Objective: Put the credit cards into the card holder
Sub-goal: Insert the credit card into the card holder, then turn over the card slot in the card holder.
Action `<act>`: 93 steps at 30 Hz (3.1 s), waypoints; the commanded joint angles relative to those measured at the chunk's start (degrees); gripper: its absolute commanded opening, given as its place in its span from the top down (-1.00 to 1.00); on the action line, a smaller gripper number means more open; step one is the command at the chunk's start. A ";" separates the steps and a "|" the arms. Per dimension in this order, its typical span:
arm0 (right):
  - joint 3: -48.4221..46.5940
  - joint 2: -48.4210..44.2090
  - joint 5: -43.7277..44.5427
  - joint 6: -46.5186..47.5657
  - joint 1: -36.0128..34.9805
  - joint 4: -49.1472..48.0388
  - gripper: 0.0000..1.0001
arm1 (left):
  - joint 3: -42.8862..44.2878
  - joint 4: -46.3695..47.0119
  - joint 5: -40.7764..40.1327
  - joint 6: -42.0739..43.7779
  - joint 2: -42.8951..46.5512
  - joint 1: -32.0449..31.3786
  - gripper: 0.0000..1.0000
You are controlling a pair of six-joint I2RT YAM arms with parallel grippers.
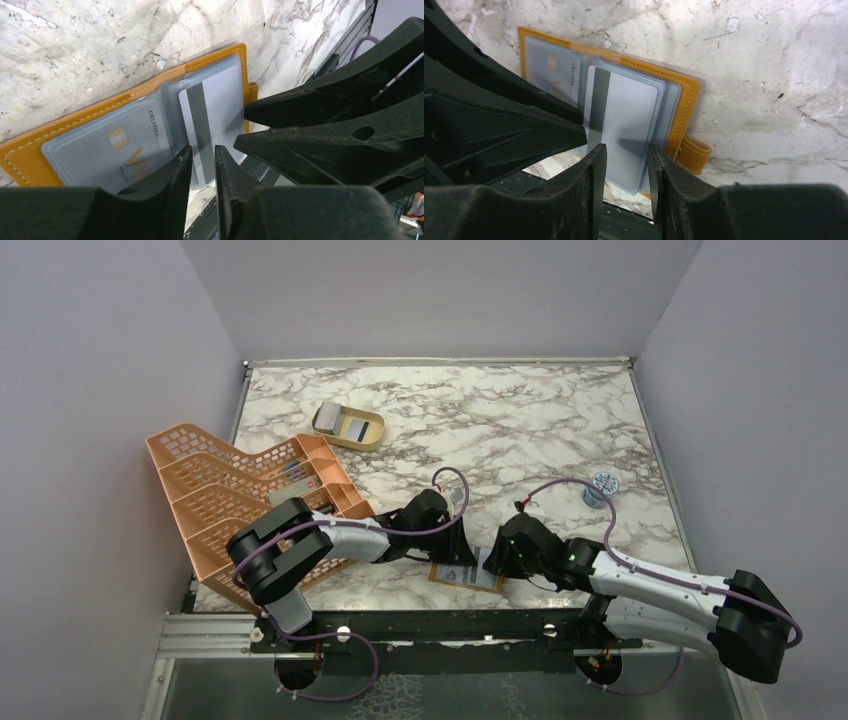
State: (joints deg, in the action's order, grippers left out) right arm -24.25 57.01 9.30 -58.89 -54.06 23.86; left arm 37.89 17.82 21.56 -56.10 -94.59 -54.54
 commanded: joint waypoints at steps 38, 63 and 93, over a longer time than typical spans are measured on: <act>6.59 -5.68 -5.82 -5.18 -0.52 -17.86 0.22 | -2.81 -4.76 -6.38 -0.64 7.14 0.97 0.19; -2.17 8.21 -11.29 1.14 -0.50 -27.55 0.20 | 2.75 -24.69 -10.47 7.45 16.84 9.49 0.12; -10.37 21.07 -13.93 6.01 -0.51 -27.65 0.19 | 5.87 -31.32 -10.72 12.01 17.28 15.17 0.12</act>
State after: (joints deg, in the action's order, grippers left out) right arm -33.61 78.22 -6.90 -54.72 -54.06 -6.83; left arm 41.80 -12.58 10.85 -45.32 -78.13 -39.70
